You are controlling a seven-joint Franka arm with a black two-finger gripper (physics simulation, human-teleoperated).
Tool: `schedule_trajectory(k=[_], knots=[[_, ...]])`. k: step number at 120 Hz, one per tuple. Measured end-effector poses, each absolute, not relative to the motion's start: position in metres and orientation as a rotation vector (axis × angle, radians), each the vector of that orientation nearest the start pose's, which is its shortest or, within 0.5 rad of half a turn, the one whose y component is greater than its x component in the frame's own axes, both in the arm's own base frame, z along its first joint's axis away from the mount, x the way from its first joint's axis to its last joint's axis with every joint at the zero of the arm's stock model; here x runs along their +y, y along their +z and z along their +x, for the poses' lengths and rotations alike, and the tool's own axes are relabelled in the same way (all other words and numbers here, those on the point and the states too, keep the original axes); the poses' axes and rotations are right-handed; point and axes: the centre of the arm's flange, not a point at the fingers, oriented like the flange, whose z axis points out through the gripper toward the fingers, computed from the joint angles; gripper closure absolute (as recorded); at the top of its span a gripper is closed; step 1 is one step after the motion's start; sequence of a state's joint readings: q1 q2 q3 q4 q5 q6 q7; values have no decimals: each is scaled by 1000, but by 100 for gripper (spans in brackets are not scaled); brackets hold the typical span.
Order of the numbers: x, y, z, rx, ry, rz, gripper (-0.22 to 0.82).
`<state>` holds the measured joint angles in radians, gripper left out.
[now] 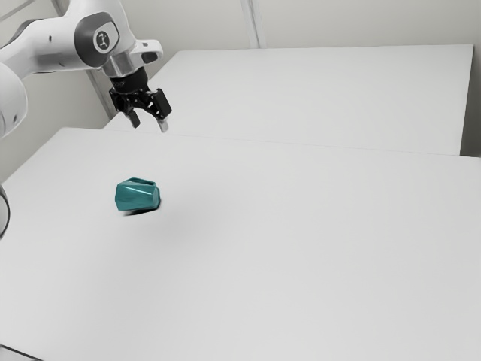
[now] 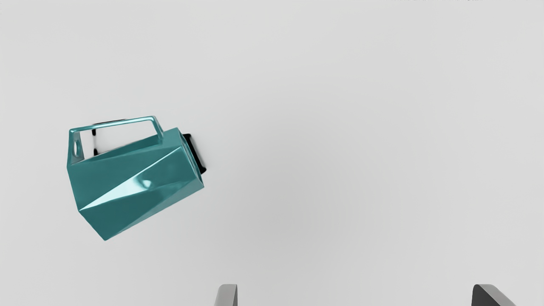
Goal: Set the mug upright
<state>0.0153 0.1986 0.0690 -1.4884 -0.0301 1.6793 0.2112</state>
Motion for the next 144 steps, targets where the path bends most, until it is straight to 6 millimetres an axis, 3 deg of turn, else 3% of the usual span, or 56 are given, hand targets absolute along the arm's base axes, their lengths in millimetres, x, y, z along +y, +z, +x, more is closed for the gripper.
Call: schedule_trajectory(k=[36, 53, 58, 75, 92, 106, 121, 131, 144], knots=[[46, 560, 619, 180, -8, -3153, 0], [60, 562, 616, 139, -13, -3152, 0], [74, 564, 613, 88, -16, -3176, 0], [155, 563, 595, -153, -52, -3345, 0], [209, 551, 583, -255, -133, -3494, 0], [258, 515, 579, -333, -171, -3594, 0], [297, 473, 578, -372, -190, -3657, 0], [318, 442, 576, -389, -199, -3697, 0], [327, 413, 581, -359, -237, -3731, 0]])
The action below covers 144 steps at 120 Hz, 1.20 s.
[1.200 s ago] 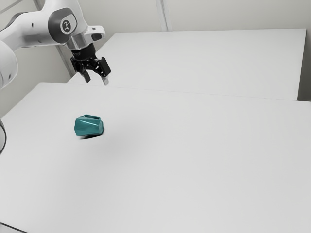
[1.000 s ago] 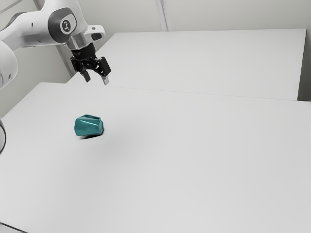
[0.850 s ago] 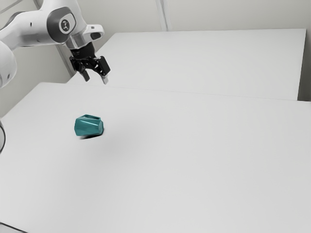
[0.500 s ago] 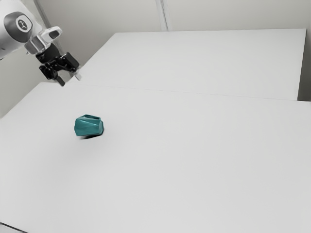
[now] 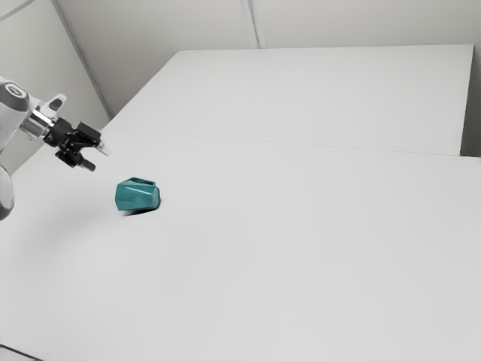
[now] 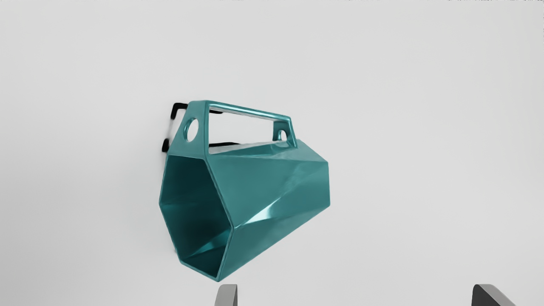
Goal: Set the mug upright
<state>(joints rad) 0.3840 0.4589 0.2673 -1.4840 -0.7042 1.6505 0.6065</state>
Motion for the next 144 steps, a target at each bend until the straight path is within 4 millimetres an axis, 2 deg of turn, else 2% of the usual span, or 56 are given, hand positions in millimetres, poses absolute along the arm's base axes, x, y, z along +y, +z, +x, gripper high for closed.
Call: schedule_trajectory(k=[21, 41, 62, 78, 100, 108, 128, 144], knots=[[340, 355, 587, 229, 192, 2457, 0], [350, 325, 587, 208, 219, 2453, 0], [348, 306, 584, 204, 254, 2410, 0], [336, 288, 579, 204, 252, 2362, 0], [324, 286, 584, 169, 279, 2332, 0], [321, 287, 585, 156, 284, 2325, 10], [317, 288, 586, 131, 293, 2310, 47], [316, 295, 587, 111, 311, 2300, 63]])
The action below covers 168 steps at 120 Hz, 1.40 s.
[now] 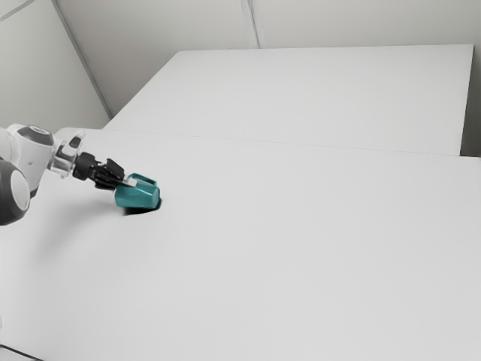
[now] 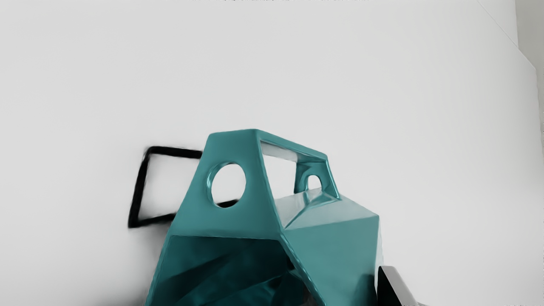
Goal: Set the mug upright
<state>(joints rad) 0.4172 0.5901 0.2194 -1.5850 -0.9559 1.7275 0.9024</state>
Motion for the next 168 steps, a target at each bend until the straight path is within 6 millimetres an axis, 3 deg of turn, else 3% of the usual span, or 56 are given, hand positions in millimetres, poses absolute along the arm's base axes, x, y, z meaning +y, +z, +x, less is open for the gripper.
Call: schedule_trajectory(k=[27, 45, 74, 93, 106, 128, 153, 168], knots=[[306, 313, 592, 58, 336, 2296, 74], [287, 345, 596, -7, 369, 2299, 76], [227, 415, 607, -249, 294, 2483, 77], [180, 444, 618, -418, 187, 2695, 77], [145, 447, 624, -511, 118, 2827, 78], [105, 440, 626, -568, 64, 2981, 78], [64, 417, 621, -560, 48, 3058, 78], [51, 392, 615, -509, 34, 3080, 78]])
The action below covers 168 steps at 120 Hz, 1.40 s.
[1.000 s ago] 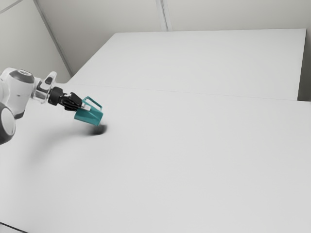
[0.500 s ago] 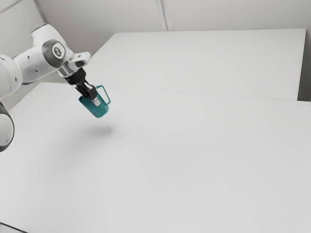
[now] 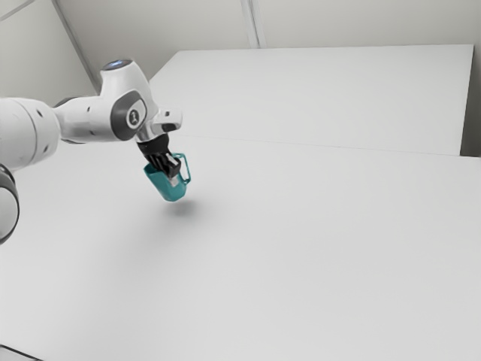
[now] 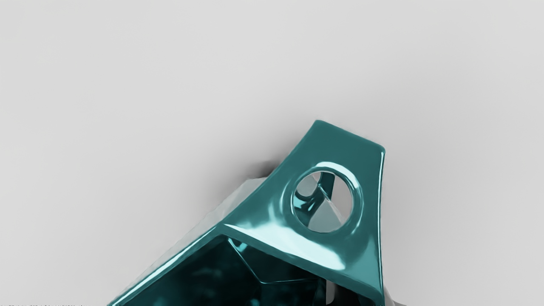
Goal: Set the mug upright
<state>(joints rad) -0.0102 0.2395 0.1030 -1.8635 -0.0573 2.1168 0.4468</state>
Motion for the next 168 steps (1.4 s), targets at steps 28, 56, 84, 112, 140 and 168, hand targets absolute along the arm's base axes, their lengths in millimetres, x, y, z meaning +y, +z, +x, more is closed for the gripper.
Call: schedule_trajectory(k=[28, 56, 84, 112, 140, 168], knots=[[35, 366, 611, 430, -58, -3115, 78], [34, 354, 614, 344, -74, -3111, 78], [34, 331, 617, 280, -40, -3113, 79], [27, 335, 618, 257, -59, -3122, 33], [22, 381, 615, 252, -135, -3122, 11], [31, 459, 631, 226, -177, -3122, 4]])
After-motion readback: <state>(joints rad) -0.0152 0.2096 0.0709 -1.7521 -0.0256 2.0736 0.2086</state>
